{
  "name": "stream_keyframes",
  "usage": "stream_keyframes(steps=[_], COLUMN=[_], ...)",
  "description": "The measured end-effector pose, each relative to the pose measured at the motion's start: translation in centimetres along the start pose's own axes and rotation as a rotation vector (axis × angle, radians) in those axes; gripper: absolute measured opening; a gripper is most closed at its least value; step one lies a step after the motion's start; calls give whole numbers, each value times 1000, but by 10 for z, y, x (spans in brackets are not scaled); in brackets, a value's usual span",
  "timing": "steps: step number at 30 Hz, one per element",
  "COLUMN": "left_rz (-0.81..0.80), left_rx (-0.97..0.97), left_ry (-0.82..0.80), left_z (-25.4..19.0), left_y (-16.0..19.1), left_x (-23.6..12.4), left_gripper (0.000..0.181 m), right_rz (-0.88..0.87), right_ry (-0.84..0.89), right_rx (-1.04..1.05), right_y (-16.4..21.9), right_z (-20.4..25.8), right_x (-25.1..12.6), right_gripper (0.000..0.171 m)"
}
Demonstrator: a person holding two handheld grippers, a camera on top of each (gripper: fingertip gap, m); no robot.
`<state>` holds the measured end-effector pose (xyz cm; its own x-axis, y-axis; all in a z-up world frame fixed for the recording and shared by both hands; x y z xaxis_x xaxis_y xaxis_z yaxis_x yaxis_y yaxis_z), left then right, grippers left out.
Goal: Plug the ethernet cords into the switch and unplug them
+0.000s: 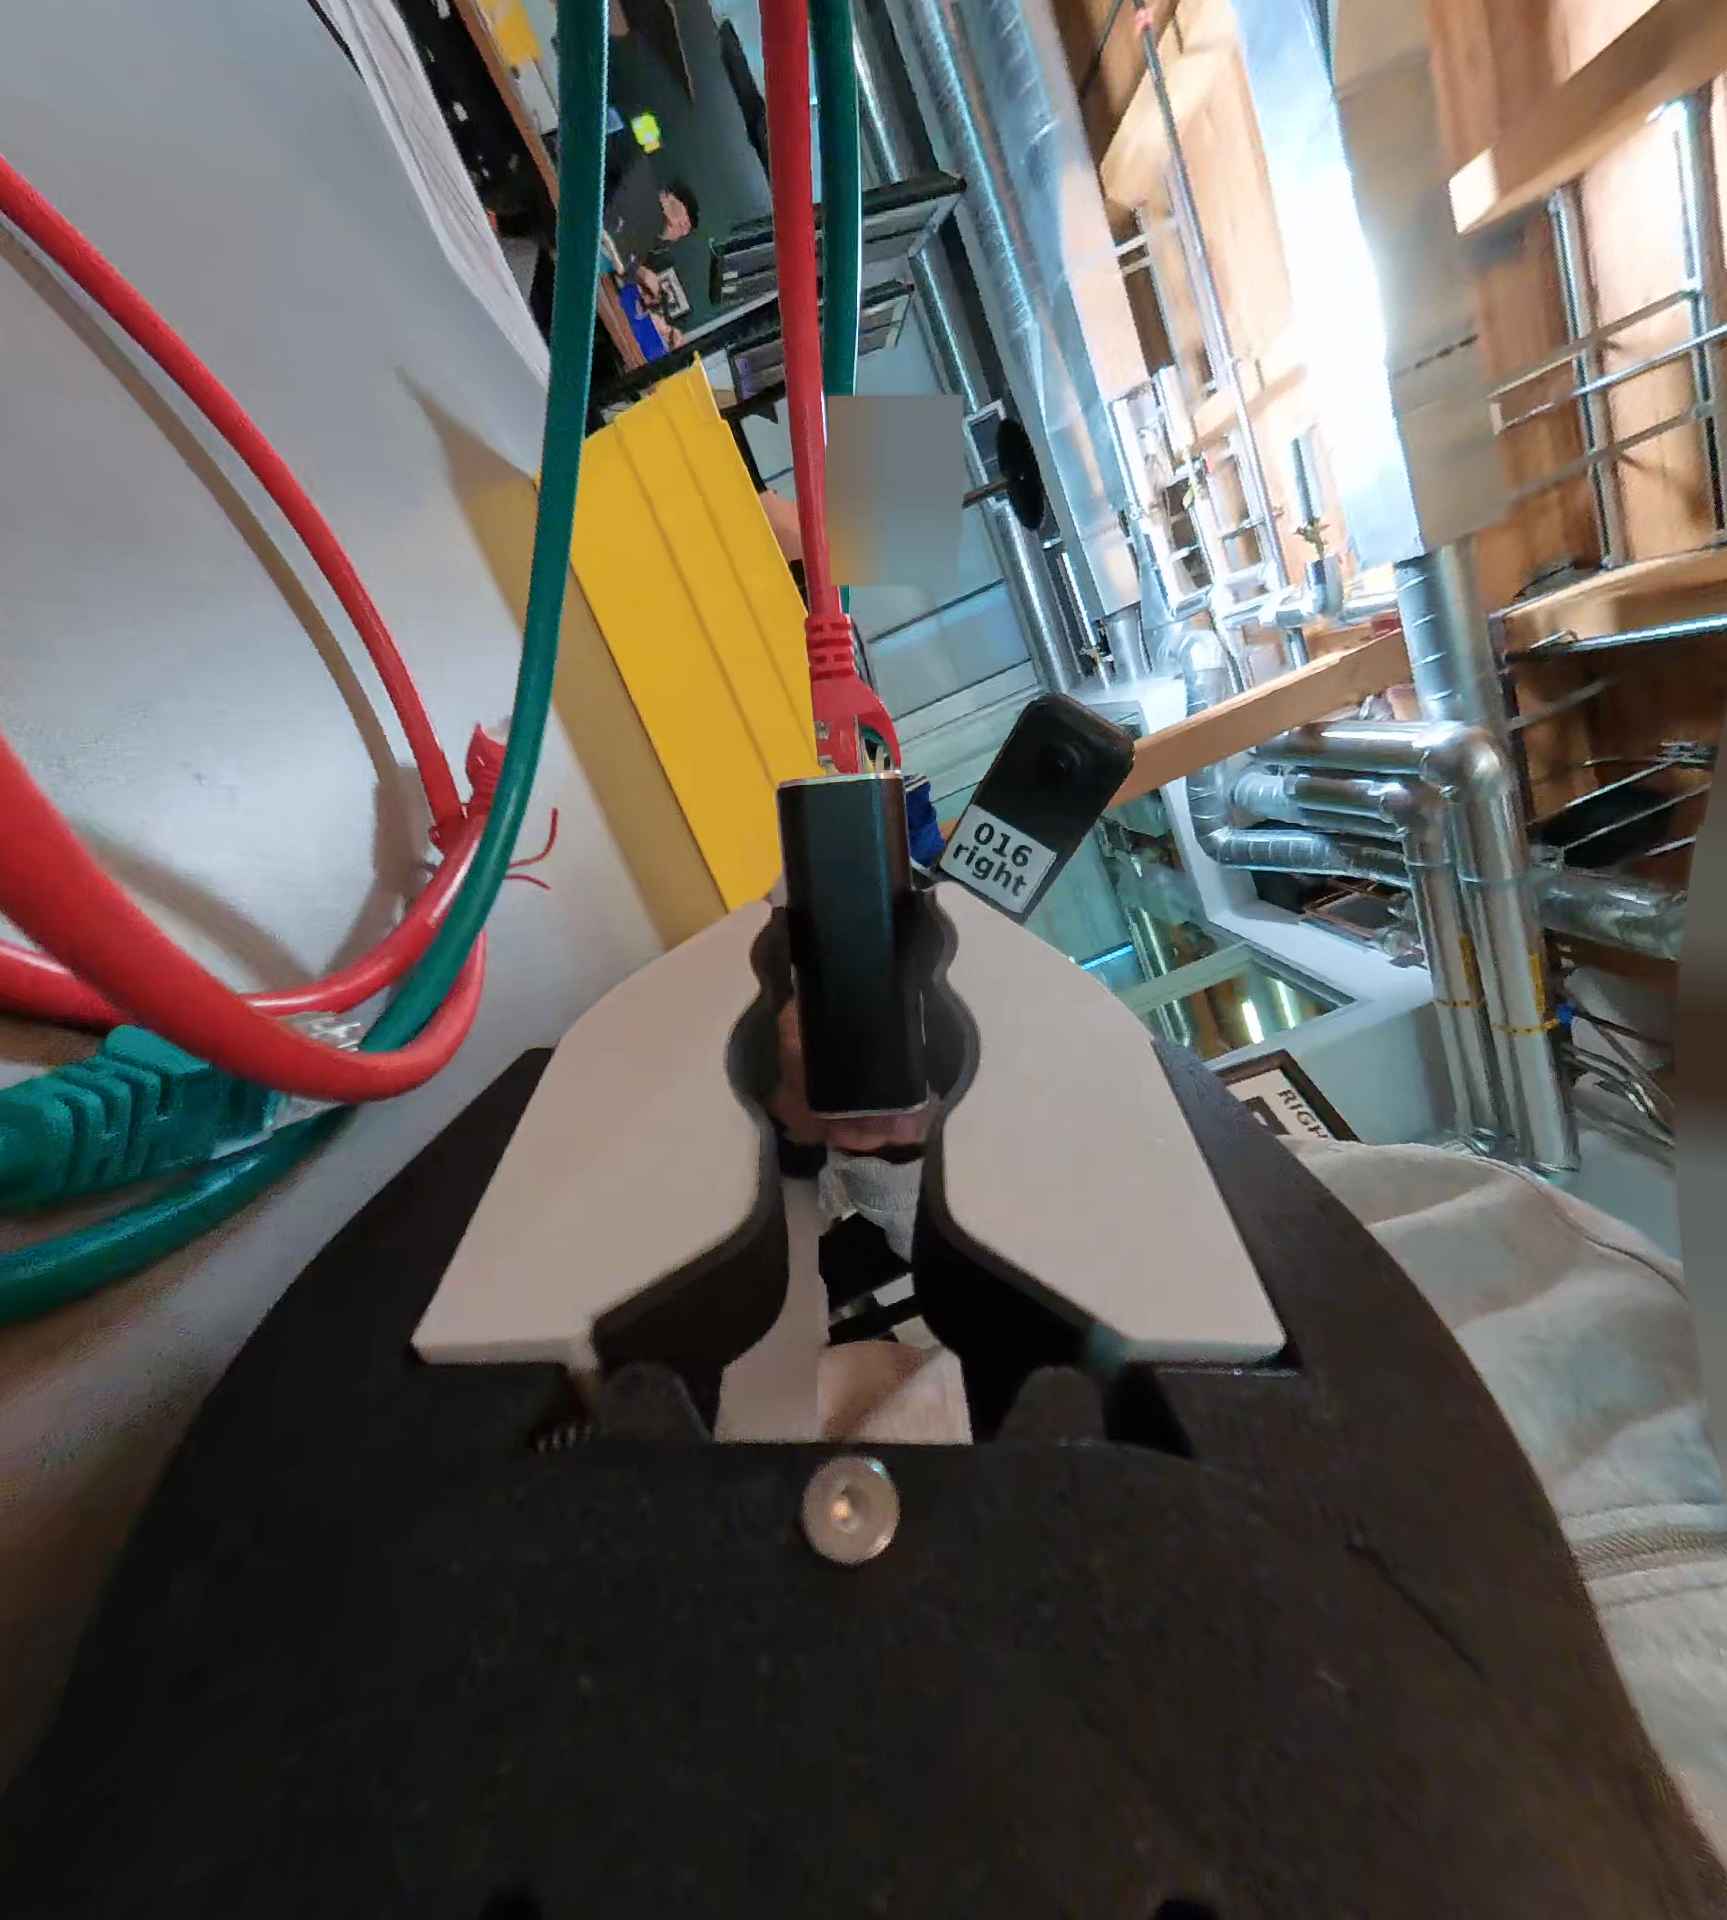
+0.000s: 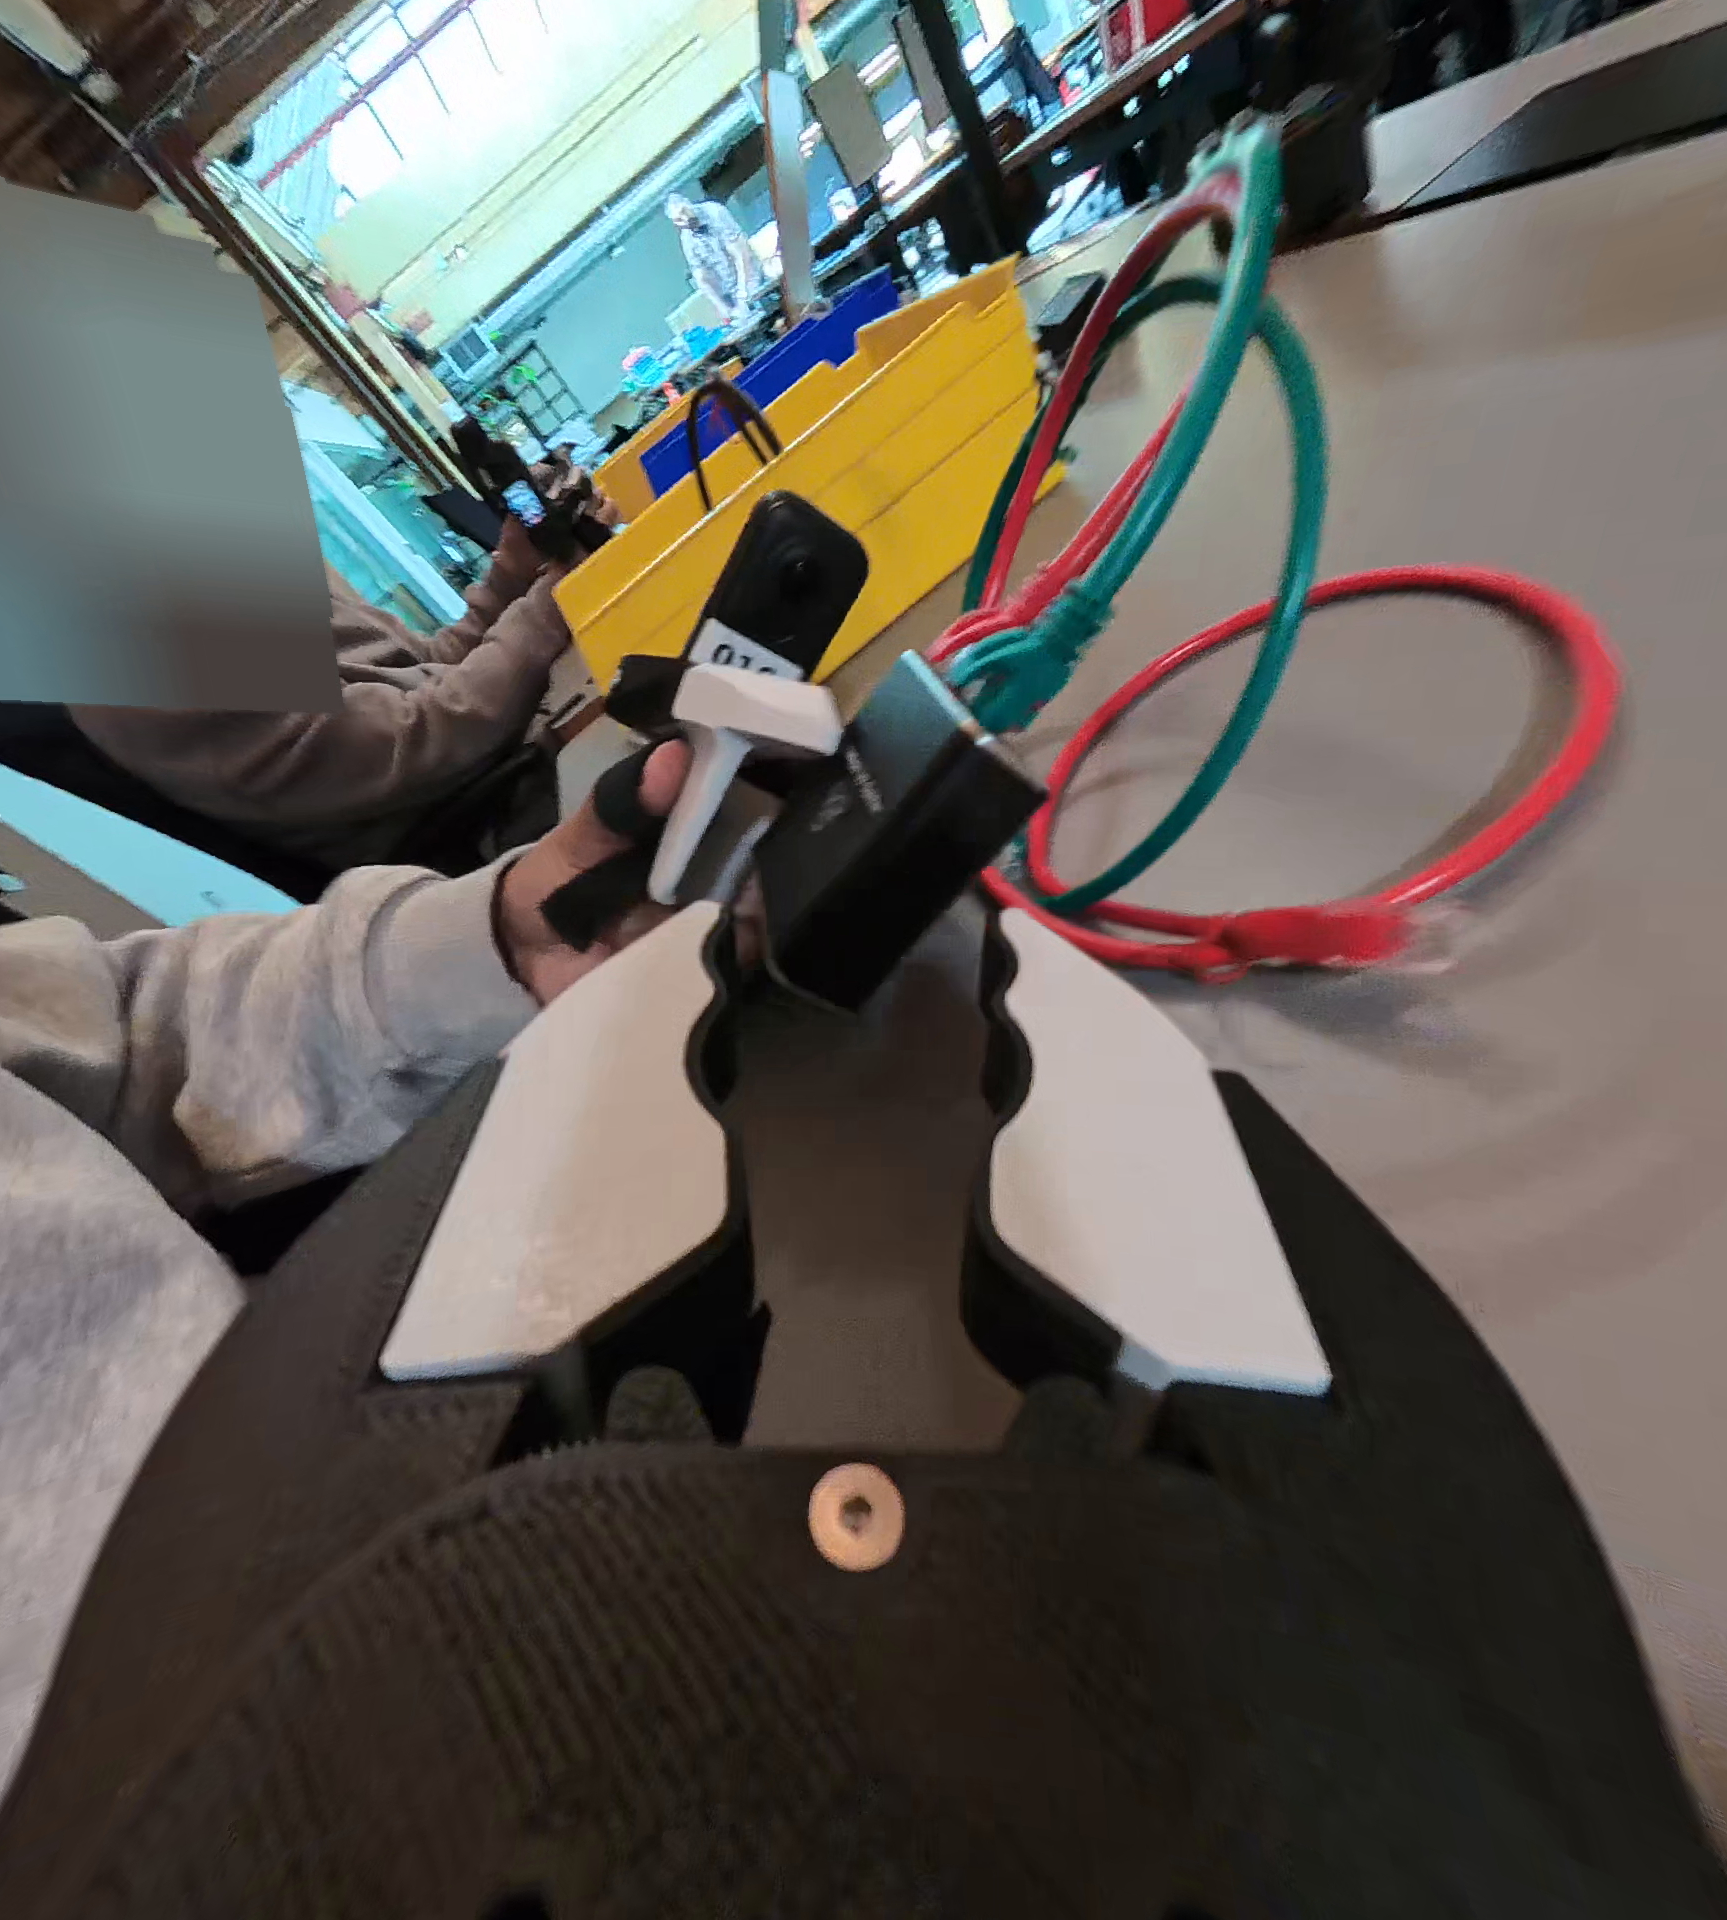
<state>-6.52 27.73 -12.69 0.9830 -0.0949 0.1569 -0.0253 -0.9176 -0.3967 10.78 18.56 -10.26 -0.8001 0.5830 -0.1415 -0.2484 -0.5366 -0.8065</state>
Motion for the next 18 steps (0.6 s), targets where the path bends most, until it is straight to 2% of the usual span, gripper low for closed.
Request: stream_keyframes(steps=[3,5,9,11,14,18], left_rz=[8,13,79,113,94,0], left_rx=[38,49,106,214,473,841], left_ry=[-5,-4,-62,-114,-226,-386], left_z=[-4,-6,-7,-14,-30,-52], left_y=[6,10,13,12,5,-5], left_x=[7,12,16,17,12,1], left_gripper=[22,22,24,30,33,40], right_rz=[20,10,-50,-77,-84,32], right_ry=[-26,-48,-111,-110,-115,-157], right_rx=[91,142,295,328,341,330], right_y=[6,5,0,-3,-8,-8], right_z=[0,-5,-16,-23,-31,-35], right_x=[6,3,-5,-11,-20,-21], right_gripper=[45,35,29,28,27,27])
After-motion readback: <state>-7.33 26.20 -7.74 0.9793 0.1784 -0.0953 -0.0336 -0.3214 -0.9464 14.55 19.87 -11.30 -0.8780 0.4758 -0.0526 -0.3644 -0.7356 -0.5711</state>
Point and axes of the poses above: each gripper's, where its closed fingertips meet, x out along the fingers, y out of its underside, z = x × y across the jaws, the point moved 9 cm from there along -x, back along the fingers, and after that the axes turned 2 degrees about x, right-handed, at the moved point
